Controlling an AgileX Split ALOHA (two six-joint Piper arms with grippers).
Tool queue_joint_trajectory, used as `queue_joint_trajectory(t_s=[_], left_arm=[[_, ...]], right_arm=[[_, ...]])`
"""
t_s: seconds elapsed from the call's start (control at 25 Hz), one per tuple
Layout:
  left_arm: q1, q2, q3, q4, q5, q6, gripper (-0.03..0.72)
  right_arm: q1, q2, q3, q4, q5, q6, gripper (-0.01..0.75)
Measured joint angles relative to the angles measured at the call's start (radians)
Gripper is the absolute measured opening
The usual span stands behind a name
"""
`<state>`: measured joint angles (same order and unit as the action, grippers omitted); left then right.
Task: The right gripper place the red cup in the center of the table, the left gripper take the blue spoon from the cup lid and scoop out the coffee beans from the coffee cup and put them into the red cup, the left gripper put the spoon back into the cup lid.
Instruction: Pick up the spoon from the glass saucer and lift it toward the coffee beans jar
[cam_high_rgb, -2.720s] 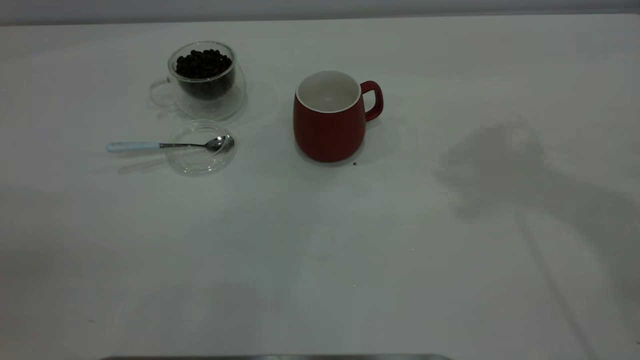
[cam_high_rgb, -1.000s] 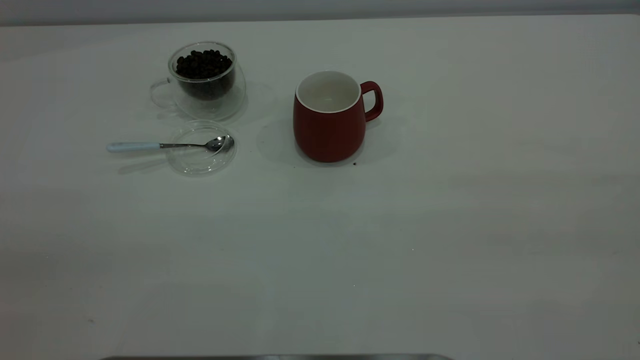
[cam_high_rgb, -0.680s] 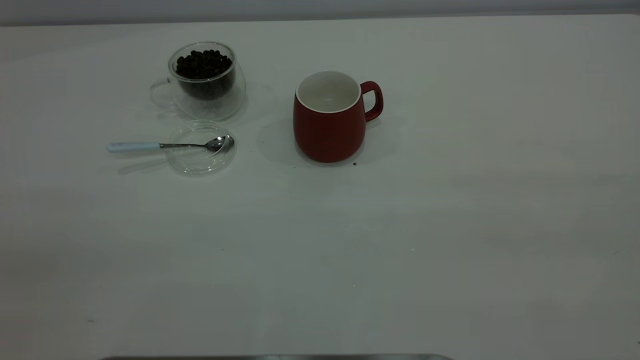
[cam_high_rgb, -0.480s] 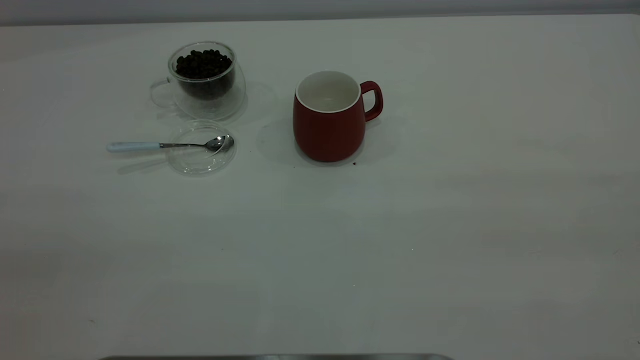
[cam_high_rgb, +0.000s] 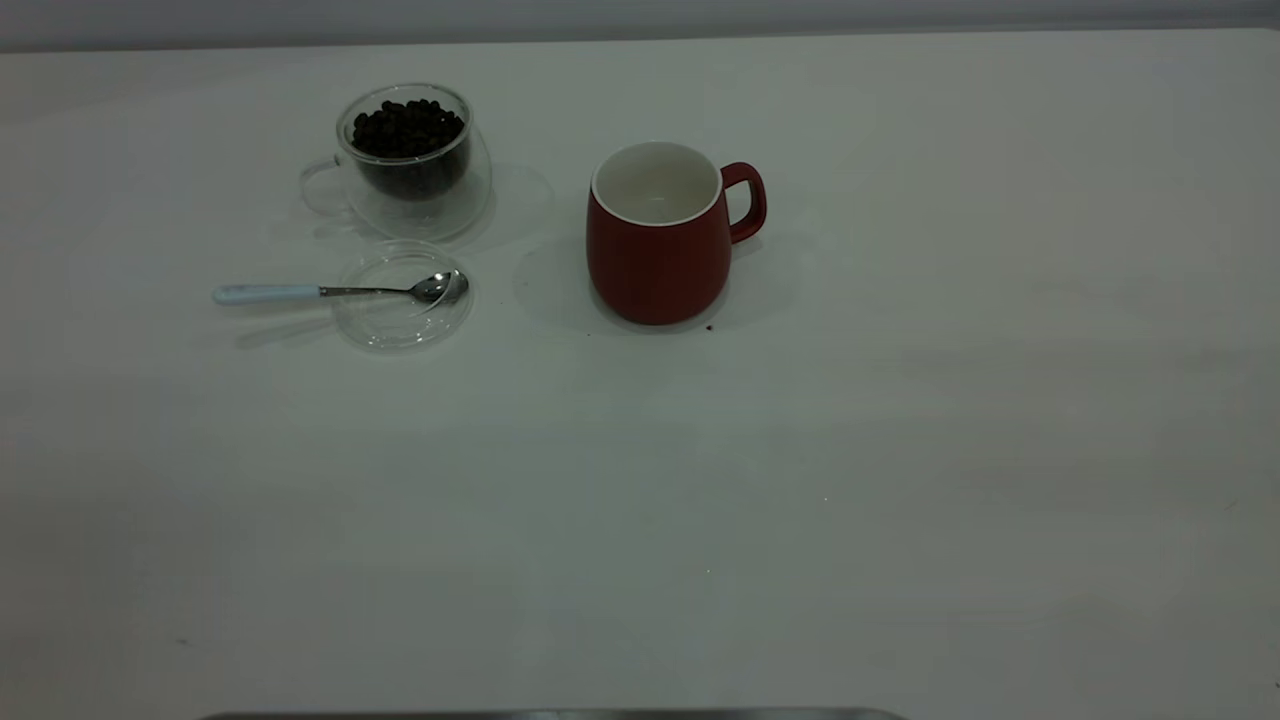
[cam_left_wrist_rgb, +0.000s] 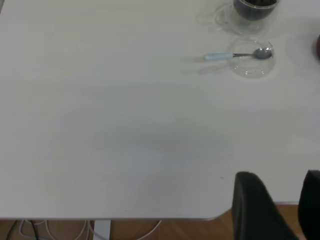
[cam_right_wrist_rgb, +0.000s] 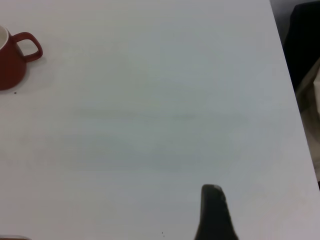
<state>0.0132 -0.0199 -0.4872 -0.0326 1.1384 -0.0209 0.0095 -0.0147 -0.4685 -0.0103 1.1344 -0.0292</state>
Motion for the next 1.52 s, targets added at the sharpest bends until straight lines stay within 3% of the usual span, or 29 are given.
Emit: queue_joint_trajectory(t_s=[0.16,0.32,0.56,0.64,0.88,1.04,1.32,1.52], left_arm=[[0.000,0.000,0.000,0.000,-0.002,-0.017,0.284],[0.003,0.041,-0.028,0.025,-0.079,-0.167,0.284],[0.003,0.400,-0.114,0.190,-0.230,-0.220,0.296],[0.003,0.543,-0.144,0.225,-0.288,-0.188,0.334],[0.003,0.968,-0.194,0.223,-0.568,-0.138,0.558],[0.003,1.234,-0.281,0.137,-0.719,-0.229,0.585],[0.009,1.558,-0.540,0.118,-0.585,-0.164,0.516],[0.041,1.778,-0.638,0.117,-0.474,-0.147,0.505]], right_arm=[[0.000,0.000,0.000,0.000,0.000,0.000,0.546],[0.000,0.000,0.000,0.000,0.000,0.000,0.546],[0.000,0.000,0.000,0.000,0.000,0.000,0.546],[0.000,0.000,0.000,0.000,0.000,0.000,0.546],[0.000,0.000,0.000,0.000,0.000,0.000,0.544],[0.000,0.000,0.000,0.000,0.000,0.000,0.533],[0.000,0.000,0.000,0.000,0.000,0.000,0.532],[0.000,0.000,0.000,0.000,0.000,0.000,0.532]])
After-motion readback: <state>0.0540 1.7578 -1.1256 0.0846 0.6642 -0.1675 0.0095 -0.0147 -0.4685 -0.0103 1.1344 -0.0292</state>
